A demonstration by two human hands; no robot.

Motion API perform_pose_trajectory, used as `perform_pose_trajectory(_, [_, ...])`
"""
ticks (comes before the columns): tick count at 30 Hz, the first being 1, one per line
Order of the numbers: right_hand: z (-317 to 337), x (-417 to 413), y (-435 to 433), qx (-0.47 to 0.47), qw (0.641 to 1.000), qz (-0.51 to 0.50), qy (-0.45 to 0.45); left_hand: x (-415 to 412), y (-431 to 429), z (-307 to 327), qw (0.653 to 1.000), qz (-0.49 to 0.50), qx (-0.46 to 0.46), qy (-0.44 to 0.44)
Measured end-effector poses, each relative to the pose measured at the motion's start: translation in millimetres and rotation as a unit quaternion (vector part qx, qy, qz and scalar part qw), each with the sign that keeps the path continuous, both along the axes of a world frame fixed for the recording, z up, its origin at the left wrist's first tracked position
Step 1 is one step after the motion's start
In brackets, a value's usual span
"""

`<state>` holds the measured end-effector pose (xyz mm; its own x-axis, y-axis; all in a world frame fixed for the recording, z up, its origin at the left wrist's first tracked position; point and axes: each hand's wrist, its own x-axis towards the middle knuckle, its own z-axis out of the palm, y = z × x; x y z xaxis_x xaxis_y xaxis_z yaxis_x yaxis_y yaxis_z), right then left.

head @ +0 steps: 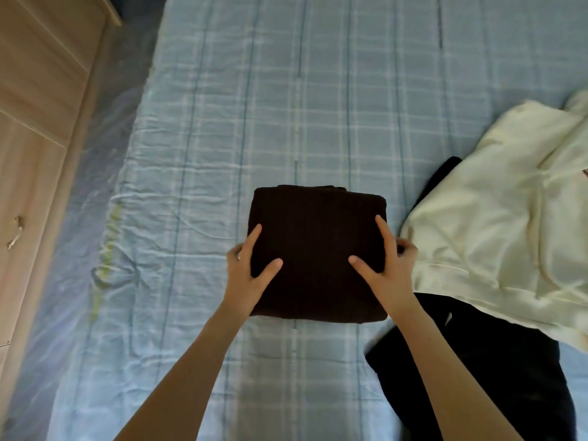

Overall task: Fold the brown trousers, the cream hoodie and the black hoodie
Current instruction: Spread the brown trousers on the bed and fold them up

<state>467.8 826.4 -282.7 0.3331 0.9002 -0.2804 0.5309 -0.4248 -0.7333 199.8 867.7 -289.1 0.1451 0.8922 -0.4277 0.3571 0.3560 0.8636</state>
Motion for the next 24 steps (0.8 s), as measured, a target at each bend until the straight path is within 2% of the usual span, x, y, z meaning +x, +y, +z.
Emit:
perform_pose_trajectory(2, [-7,3,-10,-0.024,0.991,0.024,0.127,0,-3,-3,0.998,-0.009,-0.034,-0.061])
perform_pose_trajectory(3, [-11,4,-11,-0.035,0.987,0.028,0.157,0,-1,-4,0.996,-0.014,-0.047,-0.072])
perform_pose_trajectory(8, [-23,-8,-7,-0.042,0.986,-0.043,0.155,0,8,-8,0.992,-0.027,-0.081,-0.092])
perform_pose_trajectory(12, [-19,-11,-12,-0.043,0.984,-0.041,0.170,2,2,-11,0.998,-0.025,-0.044,0.032])
perform_pose_trajectory(13, [-18,-10,-13,-0.047,0.983,-0.036,0.171,3,0,-12,0.999,-0.020,-0.037,0.033])
perform_pose_trajectory(17, [-19,-8,-19,-0.053,0.979,-0.035,0.192,6,-7,-11,0.996,-0.006,-0.058,-0.061])
perform_pose_trajectory(24, [33,-33,-97,-0.062,0.963,-0.042,0.260,-29,-77,35,0.987,0.000,-0.114,-0.114])
